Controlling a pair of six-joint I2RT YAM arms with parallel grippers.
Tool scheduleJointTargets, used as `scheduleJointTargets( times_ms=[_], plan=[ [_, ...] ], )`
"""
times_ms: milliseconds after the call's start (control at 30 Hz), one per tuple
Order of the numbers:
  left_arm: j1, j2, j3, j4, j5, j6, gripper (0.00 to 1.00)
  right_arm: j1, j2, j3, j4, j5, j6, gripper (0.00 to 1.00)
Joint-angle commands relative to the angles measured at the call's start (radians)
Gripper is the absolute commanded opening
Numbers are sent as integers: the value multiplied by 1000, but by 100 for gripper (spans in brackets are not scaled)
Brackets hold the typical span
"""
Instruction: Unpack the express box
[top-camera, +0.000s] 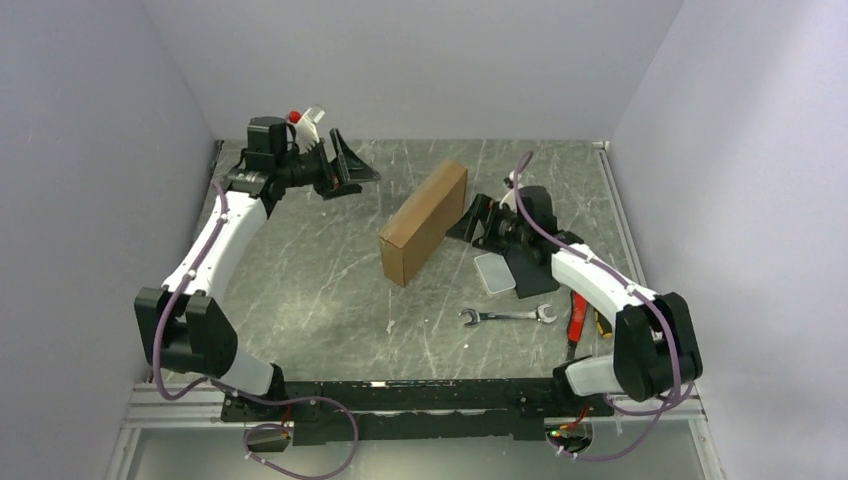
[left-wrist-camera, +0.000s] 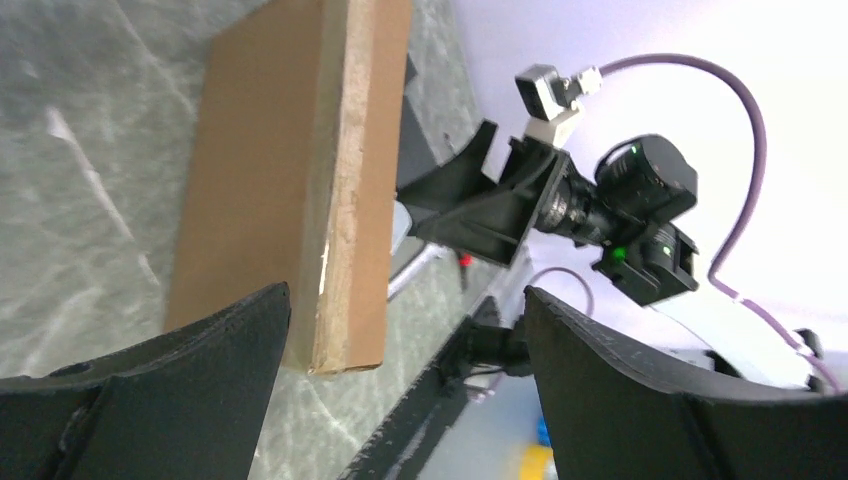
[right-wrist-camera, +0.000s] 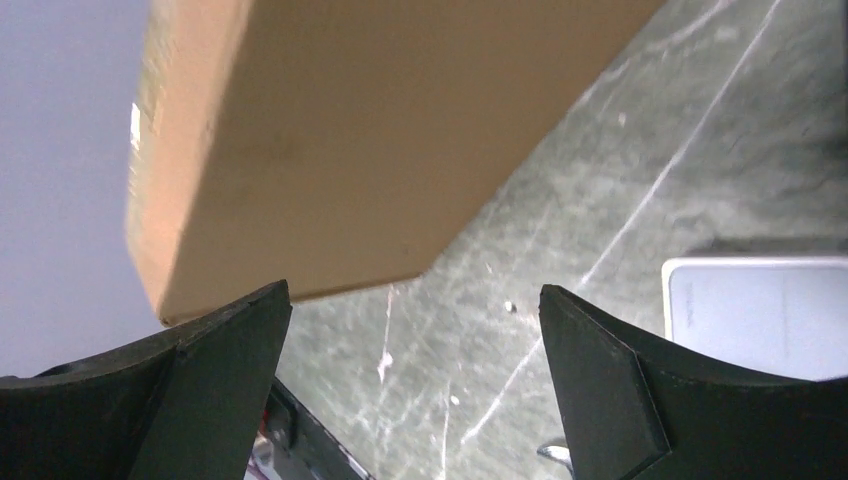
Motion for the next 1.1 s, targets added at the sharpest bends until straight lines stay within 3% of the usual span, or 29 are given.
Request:
scheduleJointTargets(
  times_ms=[0, 200, 367, 533, 833, 1067],
  plan=[
    [-6, 53, -83, 239, 166, -141, 91, -51, 42, 94, 106, -144, 65, 100],
    [-24, 123, -178, 464, 254, -271, 91, -23, 113, 194, 103, -168, 63, 100],
    [-93, 95, -241, 426, 191, -227, 90, 58, 167, 259, 74, -133, 33, 100],
    [-147, 9, -408, 602, 139, -348, 88, 134, 203, 290, 80, -100, 17, 99],
    [-192, -259, -594, 493, -42, -355, 88, 258, 258, 302, 112, -104, 8, 94],
    [-192, -357, -606, 335, -115, -286, 90, 283, 241, 248, 152, -82, 19, 94]
  ],
)
